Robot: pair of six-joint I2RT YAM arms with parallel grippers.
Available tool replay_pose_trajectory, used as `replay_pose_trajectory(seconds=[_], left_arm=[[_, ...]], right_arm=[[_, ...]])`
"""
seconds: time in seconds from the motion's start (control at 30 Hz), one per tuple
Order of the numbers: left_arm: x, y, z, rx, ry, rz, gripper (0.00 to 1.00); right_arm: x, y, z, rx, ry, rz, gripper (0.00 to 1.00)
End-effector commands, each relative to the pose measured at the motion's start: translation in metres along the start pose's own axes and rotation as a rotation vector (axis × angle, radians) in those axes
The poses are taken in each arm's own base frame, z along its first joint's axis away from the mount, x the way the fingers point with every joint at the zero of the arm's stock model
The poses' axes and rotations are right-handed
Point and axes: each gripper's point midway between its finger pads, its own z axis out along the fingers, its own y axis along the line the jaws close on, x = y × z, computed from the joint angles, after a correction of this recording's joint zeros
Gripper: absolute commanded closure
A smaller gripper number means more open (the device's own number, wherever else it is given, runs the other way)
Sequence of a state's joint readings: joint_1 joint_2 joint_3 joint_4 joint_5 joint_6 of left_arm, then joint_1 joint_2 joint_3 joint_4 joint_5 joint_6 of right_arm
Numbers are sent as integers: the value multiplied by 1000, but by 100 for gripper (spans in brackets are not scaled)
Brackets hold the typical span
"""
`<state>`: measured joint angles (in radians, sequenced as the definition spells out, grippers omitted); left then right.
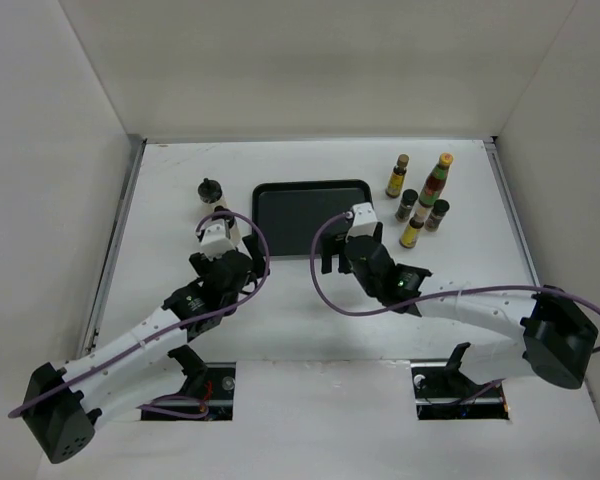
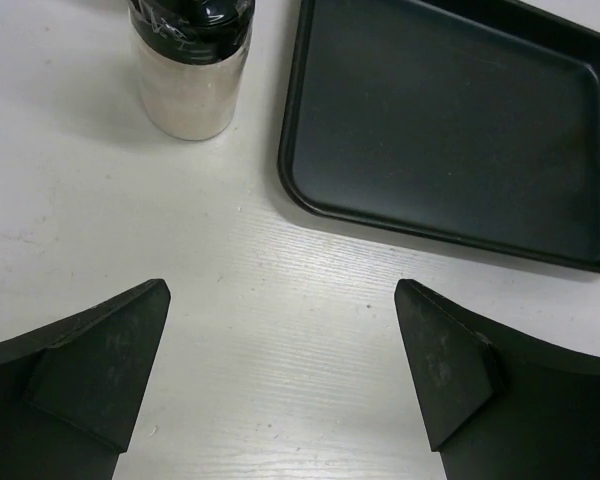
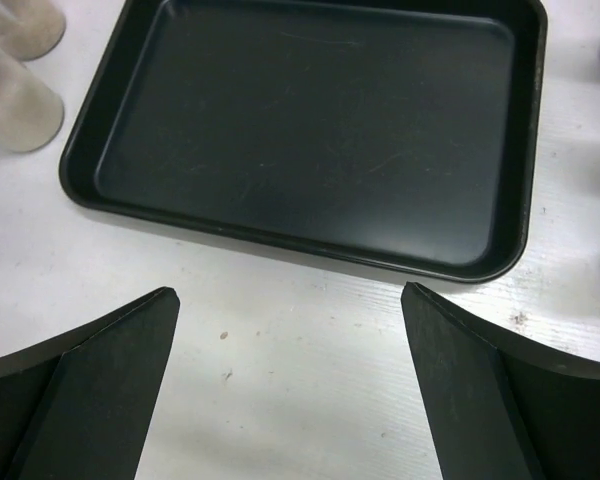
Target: Organize the condiment bottles
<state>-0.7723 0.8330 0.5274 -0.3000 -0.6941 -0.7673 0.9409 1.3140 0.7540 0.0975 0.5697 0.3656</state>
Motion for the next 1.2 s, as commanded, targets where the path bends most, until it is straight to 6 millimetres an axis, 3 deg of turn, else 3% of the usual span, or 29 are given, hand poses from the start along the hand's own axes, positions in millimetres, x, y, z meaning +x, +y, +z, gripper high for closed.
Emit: replay_pose_trajectory(seconds=[0.0,0.17,0.2,0.27,0.37,0.5,0.63,0.8,0.9,0.97,1.03,1.07,1.17], left_arm=[[-8,2,0,-6,-20,-26,0],[-13,6,-1,-18,-41,-31,0],[-12,8,-2,-27,-41,-25,0],[-12,16,-3,-60,-57,-18,0],[-16,34,-4,-115,-92,-34,0],[-21,45,-5,-137,-113,-50,0],[-39,55,-7,-191,-166,-61,0],[-63,37,5,-188,-199,7,2],[-69,29,26,-191,-197,65,12],[-69,22,44,-178,-171,92,18],[-73,16,58,-176,-169,93,33],[-74,15,63,-176,-173,89,36],[-84,10,77,-190,-194,97,34]], right_arm=[[-28,7,-4,-2,-96,11,0],[-37,5,-13,18,-154,30,0],[-38,7,-13,4,-166,33,9],[-42,7,-16,0,-176,37,40],[-47,6,-22,-14,-187,63,68],[-44,6,-27,-40,-165,108,83],[-40,3,-23,-43,-150,132,76],[-35,5,-18,-46,-137,129,41],[-33,5,-17,-56,-150,129,27],[-38,6,-20,-68,-168,140,22],[-40,9,-22,-92,-185,153,20],[-39,11,-22,-108,-187,157,20],[-38,18,-26,-162,-195,162,18]])
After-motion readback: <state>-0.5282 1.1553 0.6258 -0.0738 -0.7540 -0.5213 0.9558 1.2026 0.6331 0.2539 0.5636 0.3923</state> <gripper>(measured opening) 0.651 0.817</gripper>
